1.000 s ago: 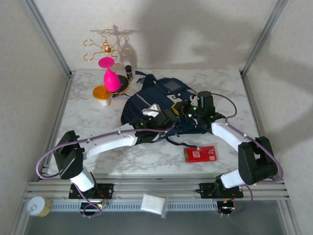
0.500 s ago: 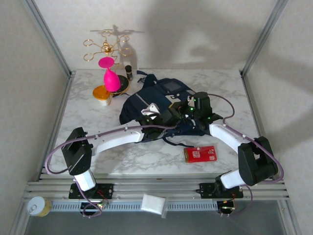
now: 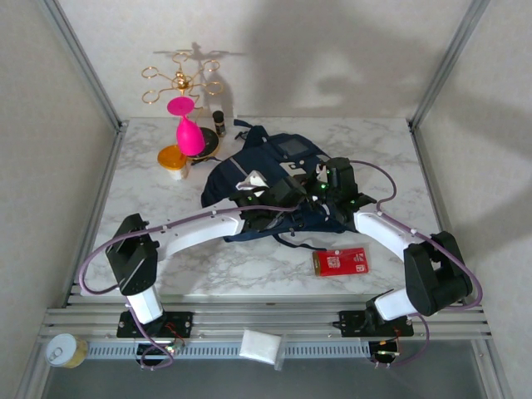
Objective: Pack the student bag
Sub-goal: Unzip the student bag at the center of the table.
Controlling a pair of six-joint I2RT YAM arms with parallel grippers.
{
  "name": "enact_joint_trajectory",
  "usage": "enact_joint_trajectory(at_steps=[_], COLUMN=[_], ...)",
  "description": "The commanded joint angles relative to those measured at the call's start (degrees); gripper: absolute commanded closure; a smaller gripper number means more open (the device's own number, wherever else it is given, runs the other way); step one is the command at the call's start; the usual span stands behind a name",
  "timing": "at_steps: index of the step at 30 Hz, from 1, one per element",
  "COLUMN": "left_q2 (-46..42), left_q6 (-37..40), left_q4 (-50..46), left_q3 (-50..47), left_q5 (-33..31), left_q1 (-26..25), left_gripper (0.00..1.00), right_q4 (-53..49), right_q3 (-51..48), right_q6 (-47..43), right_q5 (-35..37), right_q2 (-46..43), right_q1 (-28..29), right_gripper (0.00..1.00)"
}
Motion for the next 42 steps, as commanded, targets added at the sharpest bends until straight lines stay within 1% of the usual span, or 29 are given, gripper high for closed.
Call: enact_joint_trajectory(at_steps=[1, 6, 9, 13, 18, 23, 25, 29, 34, 37, 39, 42], left_q2=[2.2, 1.8, 1.8, -0.3, -3.6, -4.6, -4.7, -2.6, -0.1, 0.6, 0.8, 0.6], left_q6=[-4.3, -2.2, -1.6, -2.5, 0.2, 2.3, 4.2, 6.7, 7.6, 5.9, 2.4, -0.8], left_q4=[-9.7, -7.4, -10.0, -12.2, -9.0, -9.5, -8.7, -7.5, -5.9, -5.1, -4.4, 0.0], left_q3=[0.4, -0.7, -0.2, -2.3, -4.6, -4.5, -3.8, -2.1, -0.3, 0.2, -0.5, -2.3], left_q5=[-5.2, -4.9, -5.7, -6.9, -7.2, -6.3, -6.6, -4.5, -2.7, -2.8, -3.0, -3.5], left_q1=[0.6, -0.6, -0.6, -0.6, -0.7, -0.1, 0.1, 0.8, 1.2, 1.1, 1.1, 1.1], left_gripper=[0.66, 0.68, 0.69, 0.73, 0.8, 0.79, 0.77, 0.73, 0.67, 0.64, 0.63, 0.63], right_q4=[7.2, 7.4, 7.4, 7.2, 7.3, 7.4, 7.5, 8.2, 8.1, 8.5, 9.2, 10.1], right_q3=[1.5, 1.8, 2.2, 2.6, 2.9, 3.0, 3.0, 2.9, 2.9, 2.4, 1.9, 1.2], right_q6=[0.1, 0.1, 0.1, -0.3, -0.4, -0.4, -0.4, 0.0, -0.2, 0.1, 0.7, 2.0], right_q5=[-1.8, -1.8, -2.0, -1.7, -1.9, -1.9, -1.8, -1.9, -2.0, -2.0, -2.0, -2.0], right_q2=[-1.7, -0.9, -0.5, -0.5, 0.1, 0.2, 0.2, 0.3, 0.4, 0.4, 0.3, 0.1], right_q1=[0.8, 0.2, 0.0, -0.4, -0.7, -0.9, -1.0, -1.0, -1.0, -1.0, -0.9, -0.6], right_gripper=[1.0, 1.0, 1.0, 1.0, 1.0, 1.0, 1.0, 1.0, 1.0, 1.0, 1.0, 1.0])
